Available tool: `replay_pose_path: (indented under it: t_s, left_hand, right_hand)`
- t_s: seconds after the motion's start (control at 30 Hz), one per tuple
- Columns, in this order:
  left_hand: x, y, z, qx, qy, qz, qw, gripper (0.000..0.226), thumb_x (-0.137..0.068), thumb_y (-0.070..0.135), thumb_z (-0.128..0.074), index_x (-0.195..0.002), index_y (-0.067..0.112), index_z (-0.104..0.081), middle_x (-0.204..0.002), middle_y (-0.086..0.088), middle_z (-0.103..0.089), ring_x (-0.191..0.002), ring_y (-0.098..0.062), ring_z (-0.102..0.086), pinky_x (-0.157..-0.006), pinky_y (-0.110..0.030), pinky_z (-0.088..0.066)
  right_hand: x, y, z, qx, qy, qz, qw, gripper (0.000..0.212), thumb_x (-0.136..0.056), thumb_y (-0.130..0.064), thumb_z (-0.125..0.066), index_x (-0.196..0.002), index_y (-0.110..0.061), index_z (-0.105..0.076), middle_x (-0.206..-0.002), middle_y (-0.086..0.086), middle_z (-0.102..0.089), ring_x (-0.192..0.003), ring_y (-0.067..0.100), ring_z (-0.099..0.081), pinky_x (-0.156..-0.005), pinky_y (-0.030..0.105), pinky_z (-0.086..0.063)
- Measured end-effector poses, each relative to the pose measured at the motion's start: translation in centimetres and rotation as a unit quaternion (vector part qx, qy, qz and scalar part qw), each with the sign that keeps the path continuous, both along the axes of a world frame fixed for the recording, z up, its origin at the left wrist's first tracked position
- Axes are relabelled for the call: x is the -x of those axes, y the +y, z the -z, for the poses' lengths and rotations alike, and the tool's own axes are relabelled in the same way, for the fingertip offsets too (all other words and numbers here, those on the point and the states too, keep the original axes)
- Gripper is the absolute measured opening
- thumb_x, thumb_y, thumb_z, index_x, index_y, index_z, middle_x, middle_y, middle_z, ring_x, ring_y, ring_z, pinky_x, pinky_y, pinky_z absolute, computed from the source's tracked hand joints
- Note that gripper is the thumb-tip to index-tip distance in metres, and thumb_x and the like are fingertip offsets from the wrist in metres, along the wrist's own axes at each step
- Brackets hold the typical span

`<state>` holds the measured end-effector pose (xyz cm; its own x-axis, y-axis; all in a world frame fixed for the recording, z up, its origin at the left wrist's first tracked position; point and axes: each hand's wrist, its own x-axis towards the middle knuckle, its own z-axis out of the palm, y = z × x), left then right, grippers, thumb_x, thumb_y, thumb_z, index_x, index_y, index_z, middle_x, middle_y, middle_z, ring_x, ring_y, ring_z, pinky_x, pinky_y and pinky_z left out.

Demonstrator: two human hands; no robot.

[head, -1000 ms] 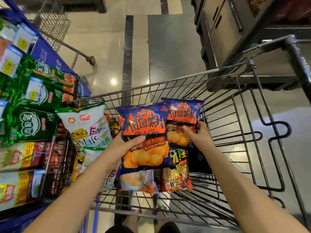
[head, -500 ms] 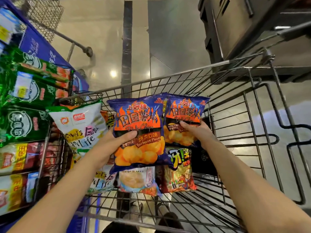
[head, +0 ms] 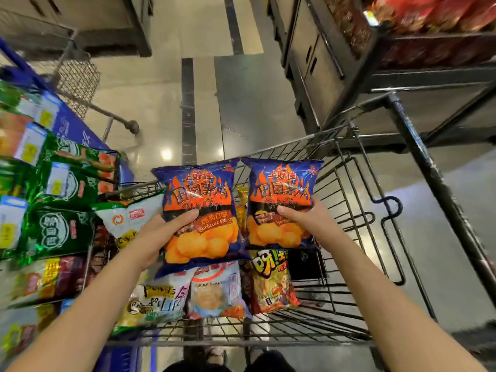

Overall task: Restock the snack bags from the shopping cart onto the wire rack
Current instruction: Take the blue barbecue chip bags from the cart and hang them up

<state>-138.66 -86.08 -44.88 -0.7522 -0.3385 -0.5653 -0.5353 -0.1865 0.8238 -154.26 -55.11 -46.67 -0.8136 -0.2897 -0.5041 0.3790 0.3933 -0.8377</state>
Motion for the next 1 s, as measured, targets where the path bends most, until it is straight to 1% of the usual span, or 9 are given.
replay_pose_path:
  t_s: [0.17,0.27,0.4,0.47,0.6,0.7,0.8,0.9,1.0]
  left_hand:
    - [-1.4,-0.6,-4.6,0.020,0.038,0.026,0.999,0.110,-0.035,0.075,-0.093,-0.132,0.036,-0.061,-0.118,0.002,-0.077,-0.105,-0.021,-0.075,-0.098,-0.047,-0.057]
    - [-2.4,-1.2,-6.7,0.026,0.062,0.019,0.998,0.105,-0.038,0.073,-0.093,-0.131,0.039,-0.060,-0.119,0.002,-0.077,-0.108,-0.024,-0.073,-0.101,-0.051,-0.055]
    - [-3.8,-1.9,-8.7,0.036,0.109,0.033,0.993,0.085,-0.046,0.064,-0.091,-0.123,0.042,-0.062,-0.115,0.007,-0.078,-0.109,-0.020,-0.073,-0.100,-0.047,-0.055]
    - [-4.4,-2.4,-9.1,0.028,0.118,0.034,0.992,0.092,-0.047,0.065,-0.093,-0.130,0.041,-0.061,-0.118,0.007,-0.077,-0.111,-0.020,-0.073,-0.102,-0.049,-0.054]
    - [-5.8,-3.2,-9.3,0.012,0.144,0.024,0.989,0.095,-0.050,0.062,-0.094,-0.135,0.037,-0.059,-0.120,0.004,-0.076,-0.111,-0.021,-0.073,-0.099,-0.048,-0.056]
    - [-7.2,-3.3,-9.4,0.014,0.154,0.000,0.988,0.069,-0.066,0.049,-0.093,-0.127,0.039,-0.061,-0.113,0.009,-0.078,-0.107,-0.017,-0.074,-0.090,-0.037,-0.057]
    - [-9.1,-3.3,-9.2,0.016,0.143,-0.034,0.989,0.082,-0.057,0.056,-0.094,-0.130,0.039,-0.060,-0.115,0.009,-0.077,-0.108,-0.016,-0.073,-0.096,-0.041,-0.056]
    - [-11.2,-2.9,-9.5,0.037,0.135,-0.082,0.987,0.095,-0.043,0.067,-0.095,-0.128,0.042,-0.060,-0.115,0.011,-0.077,-0.105,-0.014,-0.074,-0.094,-0.040,-0.056]
    - [-13.3,-1.5,-10.0,0.048,0.132,-0.135,0.981,0.081,-0.054,0.057,-0.094,-0.126,0.043,-0.058,-0.119,0.007,-0.075,-0.109,-0.020,-0.073,-0.095,-0.044,-0.056]
  right_hand:
    - [-2.3,0.7,-5.5,0.024,0.028,-0.007,0.999,0.078,-0.063,-0.048,-0.093,-0.129,-0.029,-0.057,-0.113,-0.005,-0.074,-0.096,0.009,-0.074,-0.084,0.033,-0.060]
    - [-3.5,1.1,-7.8,0.028,0.042,-0.008,0.999,0.084,-0.056,-0.059,-0.094,-0.127,-0.030,-0.060,-0.114,-0.002,-0.076,-0.098,0.015,-0.075,-0.089,0.040,-0.060]
    - [-5.3,0.6,-10.7,0.033,0.069,0.008,0.997,0.057,-0.079,-0.045,-0.085,-0.127,-0.029,-0.058,-0.112,-0.005,-0.073,-0.092,0.011,-0.074,-0.072,0.023,-0.057]
    - [-5.9,0.3,-11.7,0.048,0.074,0.016,0.996,0.053,-0.081,-0.040,-0.081,-0.128,-0.026,-0.060,-0.108,-0.003,-0.077,-0.088,0.012,-0.076,-0.067,0.022,-0.059]
    - [-6.4,-0.6,-12.7,0.063,0.068,0.001,0.996,0.056,-0.075,-0.043,-0.083,-0.125,-0.028,-0.062,-0.109,-0.001,-0.078,-0.094,0.017,-0.077,-0.080,0.036,-0.061]
    - [-6.3,-1.6,-12.9,0.057,0.079,-0.024,0.995,0.056,-0.074,-0.045,-0.085,-0.124,-0.030,-0.063,-0.109,-0.003,-0.078,-0.097,0.018,-0.076,-0.090,0.044,-0.060]
    - [-6.1,-3.0,-13.0,0.062,0.073,-0.059,0.994,0.051,-0.074,-0.046,-0.084,-0.119,-0.033,-0.064,-0.105,-0.004,-0.079,-0.094,0.016,-0.077,-0.088,0.043,-0.061]
    - [-5.6,-4.3,-13.0,0.072,0.074,-0.103,0.989,0.058,-0.071,-0.049,-0.084,-0.122,-0.031,-0.063,-0.108,-0.004,-0.078,-0.094,0.015,-0.077,-0.088,0.042,-0.061]
    - [-4.8,-5.3,-12.9,0.080,0.071,-0.153,0.982,0.066,-0.066,-0.055,-0.085,-0.124,-0.032,-0.062,-0.110,-0.004,-0.078,-0.097,0.017,-0.076,-0.091,0.045,-0.060]
